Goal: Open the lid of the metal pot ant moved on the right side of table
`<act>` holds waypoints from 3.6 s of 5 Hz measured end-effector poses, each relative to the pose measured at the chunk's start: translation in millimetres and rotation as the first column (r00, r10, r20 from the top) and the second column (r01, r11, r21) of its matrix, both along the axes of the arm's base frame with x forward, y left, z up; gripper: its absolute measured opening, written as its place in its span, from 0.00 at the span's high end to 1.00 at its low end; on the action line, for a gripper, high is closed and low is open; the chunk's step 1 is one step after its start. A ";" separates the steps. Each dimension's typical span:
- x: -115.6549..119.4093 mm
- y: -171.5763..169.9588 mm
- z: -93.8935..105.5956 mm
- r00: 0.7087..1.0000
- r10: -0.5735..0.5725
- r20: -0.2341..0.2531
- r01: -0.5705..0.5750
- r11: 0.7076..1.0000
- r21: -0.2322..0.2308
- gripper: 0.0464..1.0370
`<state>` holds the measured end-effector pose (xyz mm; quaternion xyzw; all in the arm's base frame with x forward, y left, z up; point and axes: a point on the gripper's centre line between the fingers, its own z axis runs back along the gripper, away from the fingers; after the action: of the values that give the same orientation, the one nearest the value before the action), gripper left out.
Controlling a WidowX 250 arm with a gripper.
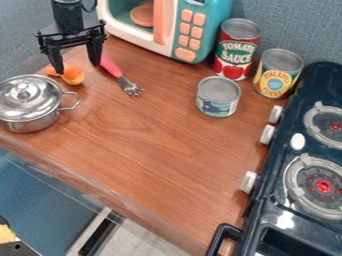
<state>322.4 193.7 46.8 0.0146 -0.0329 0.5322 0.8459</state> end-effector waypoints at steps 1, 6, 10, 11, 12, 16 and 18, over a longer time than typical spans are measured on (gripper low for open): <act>-4.9 -2.6 -15.3 0.999 0.005 -0.039 -0.006 1.000 -0.021 0.04; -79.3 -10.6 27.9 1.000 0.002 0.026 -0.002 1.000 0.006 0.04; -107.3 7.9 2.2 0.997 0.074 -0.031 -0.073 0.996 0.046 0.09; -104.4 7.5 2.7 0.996 0.090 -0.004 -0.090 0.994 0.060 0.34; -103.5 6.7 2.9 0.995 0.100 0.006 -0.100 0.993 0.057 0.62; -105.7 -4.8 6.4 0.998 0.061 0.009 -0.061 0.997 0.045 0.76; -91.5 -65.7 52.1 0.989 -0.131 0.071 0.129 0.991 0.040 0.76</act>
<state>230.9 128.0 99.0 0.0076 -0.0744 0.4754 0.8766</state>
